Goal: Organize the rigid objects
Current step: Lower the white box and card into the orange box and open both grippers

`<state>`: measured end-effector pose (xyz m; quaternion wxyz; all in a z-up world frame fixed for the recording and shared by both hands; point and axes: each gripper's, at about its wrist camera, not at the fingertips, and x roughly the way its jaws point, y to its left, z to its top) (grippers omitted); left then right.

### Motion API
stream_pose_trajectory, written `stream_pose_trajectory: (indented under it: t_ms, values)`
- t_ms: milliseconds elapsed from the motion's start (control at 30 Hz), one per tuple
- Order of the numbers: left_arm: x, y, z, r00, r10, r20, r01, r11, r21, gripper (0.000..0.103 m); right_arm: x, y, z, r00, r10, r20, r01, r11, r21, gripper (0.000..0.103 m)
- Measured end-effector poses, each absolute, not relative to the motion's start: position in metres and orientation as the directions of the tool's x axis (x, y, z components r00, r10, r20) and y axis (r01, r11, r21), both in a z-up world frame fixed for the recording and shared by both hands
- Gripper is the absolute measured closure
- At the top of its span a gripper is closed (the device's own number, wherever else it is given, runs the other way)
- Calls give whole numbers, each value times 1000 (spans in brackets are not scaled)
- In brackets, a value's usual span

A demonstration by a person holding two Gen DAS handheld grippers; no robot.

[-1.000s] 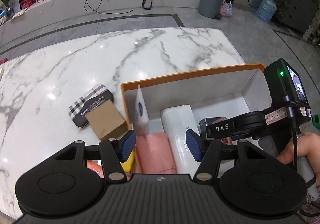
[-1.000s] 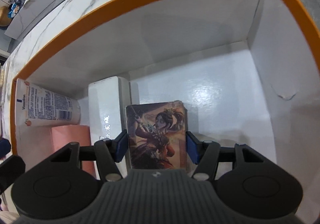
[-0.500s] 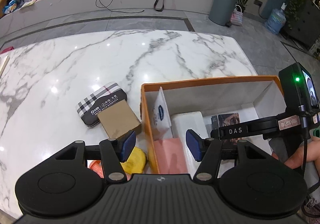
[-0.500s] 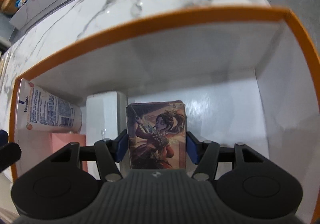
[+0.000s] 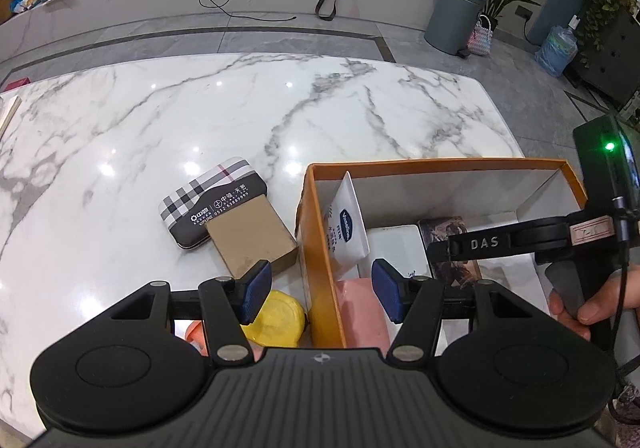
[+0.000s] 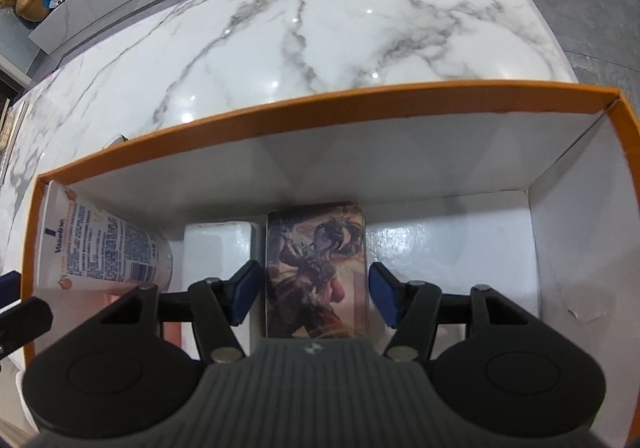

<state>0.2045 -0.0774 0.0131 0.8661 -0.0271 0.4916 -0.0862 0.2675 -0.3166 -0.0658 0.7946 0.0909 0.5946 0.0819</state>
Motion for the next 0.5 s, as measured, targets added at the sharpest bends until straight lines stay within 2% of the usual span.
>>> stream_pose_trajectory:
  t_ms: [167,500]
  values:
    - [196,-70,23,525,-184,-831,136,982,-131,35,255,-311,-49,303,249,-920,-44,968,247,43]
    - [174,-43,36,537,-204,-818,160,977,-139,35,210,-279,4,363,281,-888,-214,953,215,44]
